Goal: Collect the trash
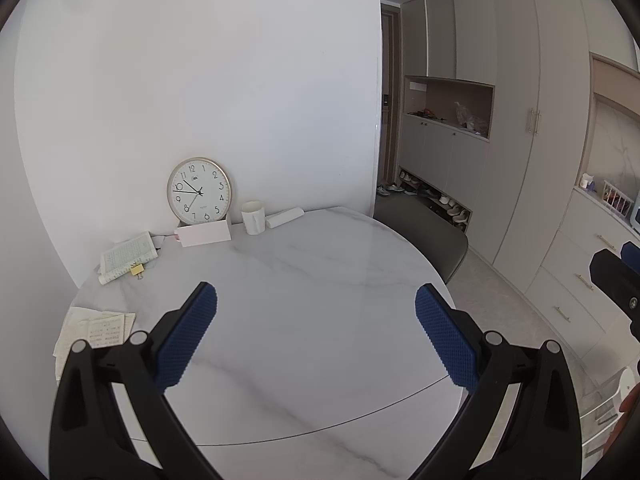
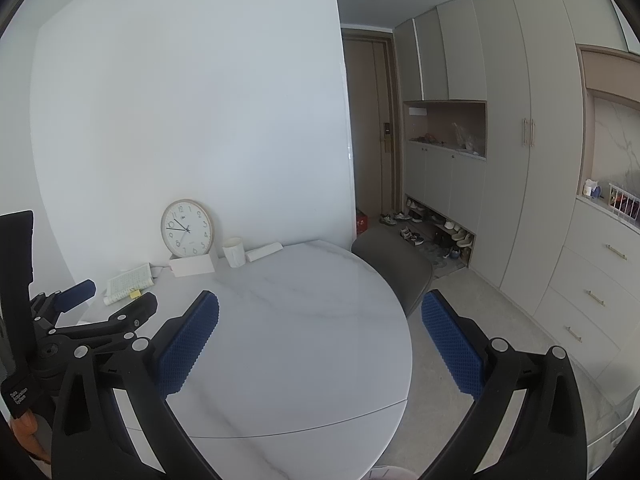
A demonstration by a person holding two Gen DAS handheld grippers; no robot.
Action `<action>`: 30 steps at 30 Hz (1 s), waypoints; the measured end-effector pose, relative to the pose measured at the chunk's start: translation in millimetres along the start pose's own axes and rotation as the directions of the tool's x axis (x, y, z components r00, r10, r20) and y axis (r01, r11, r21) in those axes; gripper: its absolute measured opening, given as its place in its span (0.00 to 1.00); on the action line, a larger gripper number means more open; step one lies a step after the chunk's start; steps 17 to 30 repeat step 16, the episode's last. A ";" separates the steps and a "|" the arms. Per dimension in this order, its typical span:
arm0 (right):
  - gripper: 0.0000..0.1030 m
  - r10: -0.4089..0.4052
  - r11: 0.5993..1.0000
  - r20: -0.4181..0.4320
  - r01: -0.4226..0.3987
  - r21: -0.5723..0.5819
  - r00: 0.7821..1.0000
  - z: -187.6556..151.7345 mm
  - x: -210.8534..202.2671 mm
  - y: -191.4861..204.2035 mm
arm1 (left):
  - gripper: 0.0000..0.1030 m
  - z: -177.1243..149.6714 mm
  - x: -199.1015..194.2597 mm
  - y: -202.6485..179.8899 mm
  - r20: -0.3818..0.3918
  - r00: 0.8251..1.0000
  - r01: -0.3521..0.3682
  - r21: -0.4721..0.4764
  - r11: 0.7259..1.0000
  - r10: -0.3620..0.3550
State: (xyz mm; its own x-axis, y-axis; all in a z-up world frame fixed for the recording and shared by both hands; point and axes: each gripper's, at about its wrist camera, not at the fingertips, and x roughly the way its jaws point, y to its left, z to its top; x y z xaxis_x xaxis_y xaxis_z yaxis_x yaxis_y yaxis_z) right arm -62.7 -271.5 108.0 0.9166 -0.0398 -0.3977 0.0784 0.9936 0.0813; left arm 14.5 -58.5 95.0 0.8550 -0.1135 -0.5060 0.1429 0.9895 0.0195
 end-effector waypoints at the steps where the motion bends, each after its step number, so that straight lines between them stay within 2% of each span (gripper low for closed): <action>1: 0.98 0.000 1.000 -0.001 0.000 0.002 1.000 -0.5 0.1 0.3 | 0.92 -0.1 0.2 -1.0 0.004 1.000 -0.007 0.002 1.000 0.007; 5: 0.98 0.000 1.000 -0.005 0.000 0.002 1.000 -2.1 1.1 1.1 | 0.92 -0.5 4.1 -3.1 -0.004 1.000 -0.013 0.005 1.000 0.013; 12: 0.98 -0.007 1.000 -0.014 0.007 0.010 1.000 -3.1 4.6 1.9 | 0.92 -0.3 11.7 -1.3 -0.050 0.998 0.029 -0.013 0.999 -0.030; 30: 0.98 -0.011 1.000 -0.020 0.011 0.012 1.000 -3.6 6.9 2.8 | 0.92 -1.5 12.1 -0.6 -0.044 0.999 0.028 -0.007 1.000 -0.028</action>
